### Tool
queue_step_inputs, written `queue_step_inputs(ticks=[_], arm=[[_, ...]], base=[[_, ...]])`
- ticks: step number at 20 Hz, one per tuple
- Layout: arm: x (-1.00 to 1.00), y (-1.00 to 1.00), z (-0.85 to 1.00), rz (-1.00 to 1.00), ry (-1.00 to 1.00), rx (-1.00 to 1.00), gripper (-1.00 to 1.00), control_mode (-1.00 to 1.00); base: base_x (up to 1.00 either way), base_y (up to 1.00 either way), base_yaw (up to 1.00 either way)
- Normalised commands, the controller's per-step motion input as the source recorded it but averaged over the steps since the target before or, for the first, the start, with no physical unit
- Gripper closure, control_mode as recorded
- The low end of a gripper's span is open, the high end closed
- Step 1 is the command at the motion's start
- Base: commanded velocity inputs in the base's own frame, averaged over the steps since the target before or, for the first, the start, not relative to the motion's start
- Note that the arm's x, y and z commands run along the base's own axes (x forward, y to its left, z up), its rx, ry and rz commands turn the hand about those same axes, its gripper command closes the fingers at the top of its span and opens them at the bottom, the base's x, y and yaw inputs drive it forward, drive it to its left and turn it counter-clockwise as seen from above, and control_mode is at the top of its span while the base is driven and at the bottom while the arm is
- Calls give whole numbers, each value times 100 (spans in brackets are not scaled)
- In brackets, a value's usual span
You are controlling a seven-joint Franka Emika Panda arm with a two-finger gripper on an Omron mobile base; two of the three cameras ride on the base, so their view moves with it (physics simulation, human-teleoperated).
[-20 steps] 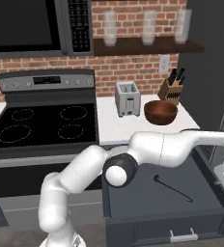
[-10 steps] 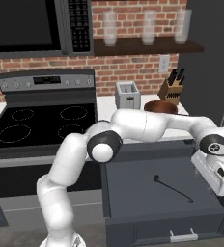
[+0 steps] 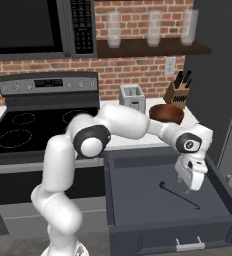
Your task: Pick the ladle from the drawer and place it on the counter.
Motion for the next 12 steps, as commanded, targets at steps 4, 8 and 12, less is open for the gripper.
queue_step_inputs(ticks=[4,8,12], arm=[[37,-16,-9,-6,18,14,-100,-100],[13,-7,-26,-8,6,21,-100,-100],[1,-25,-38,-11,1,10,-100,-100]], base=[[0,0,0],[0,0,0],[0,0,0]])
